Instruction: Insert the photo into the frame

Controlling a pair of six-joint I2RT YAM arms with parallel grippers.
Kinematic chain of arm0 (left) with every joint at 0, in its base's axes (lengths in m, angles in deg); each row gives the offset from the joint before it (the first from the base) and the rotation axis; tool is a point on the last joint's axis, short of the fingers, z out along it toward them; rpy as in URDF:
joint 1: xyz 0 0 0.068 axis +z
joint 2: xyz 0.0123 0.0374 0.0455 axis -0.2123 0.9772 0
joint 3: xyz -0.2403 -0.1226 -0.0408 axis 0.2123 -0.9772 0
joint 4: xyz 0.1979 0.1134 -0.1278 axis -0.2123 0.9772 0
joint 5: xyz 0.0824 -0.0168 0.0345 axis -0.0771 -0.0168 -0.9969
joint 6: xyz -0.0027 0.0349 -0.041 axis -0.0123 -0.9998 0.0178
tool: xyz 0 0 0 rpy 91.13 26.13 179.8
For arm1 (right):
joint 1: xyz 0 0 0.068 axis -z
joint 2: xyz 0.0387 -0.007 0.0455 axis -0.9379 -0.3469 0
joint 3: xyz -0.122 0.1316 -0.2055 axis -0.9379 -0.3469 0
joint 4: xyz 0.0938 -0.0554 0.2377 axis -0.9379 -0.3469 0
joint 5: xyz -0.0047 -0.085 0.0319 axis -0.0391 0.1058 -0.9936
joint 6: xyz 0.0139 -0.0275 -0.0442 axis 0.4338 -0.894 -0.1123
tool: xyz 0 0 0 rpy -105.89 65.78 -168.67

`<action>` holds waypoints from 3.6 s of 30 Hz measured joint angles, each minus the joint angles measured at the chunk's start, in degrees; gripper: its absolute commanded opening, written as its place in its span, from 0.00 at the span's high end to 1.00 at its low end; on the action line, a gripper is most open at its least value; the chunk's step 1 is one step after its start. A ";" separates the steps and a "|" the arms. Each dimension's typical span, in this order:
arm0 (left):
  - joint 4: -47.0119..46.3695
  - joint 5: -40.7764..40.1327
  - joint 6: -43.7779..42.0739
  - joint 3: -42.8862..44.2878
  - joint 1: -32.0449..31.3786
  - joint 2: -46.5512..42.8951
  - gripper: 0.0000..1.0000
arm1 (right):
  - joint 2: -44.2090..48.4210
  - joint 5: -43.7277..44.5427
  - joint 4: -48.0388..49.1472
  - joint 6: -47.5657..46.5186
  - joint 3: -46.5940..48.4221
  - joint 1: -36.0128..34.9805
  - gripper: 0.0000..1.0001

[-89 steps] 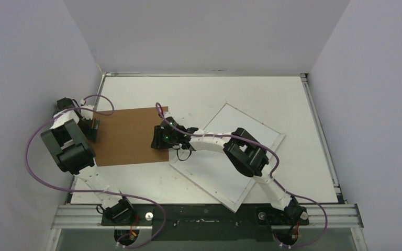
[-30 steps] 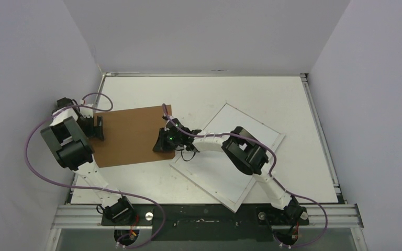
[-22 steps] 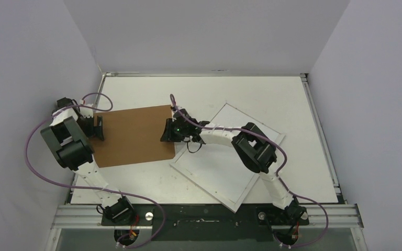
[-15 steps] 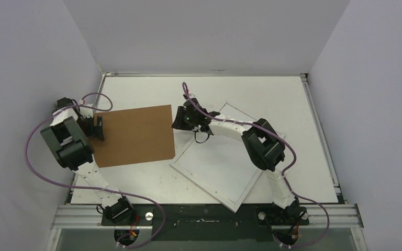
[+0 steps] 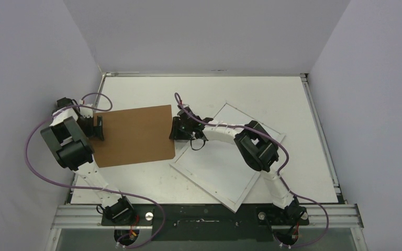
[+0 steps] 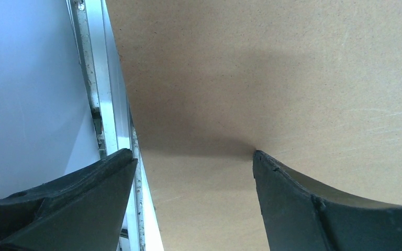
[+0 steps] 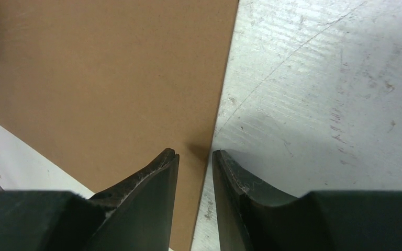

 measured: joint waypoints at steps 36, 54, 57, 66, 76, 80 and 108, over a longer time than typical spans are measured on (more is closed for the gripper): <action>-1.57 6.19 -0.42 0.63 1.81 1.40 0.15 | 0.00 -1.90 6.62 4.46 -3.54 -1.38 0.74; -1.36 6.82 -3.56 0.07 0.26 -0.76 0.32 | 2.16 -2.05 10.67 6.38 -8.70 -1.29 0.75; -1.51 5.99 -3.80 0.02 -1.18 -3.39 0.33 | 2.47 -2.29 10.69 6.64 -9.18 -1.05 0.76; 2.40 6.97 -3.74 5.68 -4.57 -10.62 0.36 | 2.73 -3.30 11.67 7.93 -10.05 -0.59 0.75; 20.70 18.56 0.11 27.04 -7.13 -14.01 0.47 | 2.62 -8.66 18.82 12.44 -13.05 0.87 0.73; 28.48 24.72 1.68 36.15 -8.15 -14.10 0.51 | 2.58 -9.84 20.02 13.40 -13.51 1.14 0.72; 44.13 28.94 14.27 46.90 -19.21 -13.03 1.00 | 2.71 -13.94 30.93 17.99 -18.40 2.40 0.69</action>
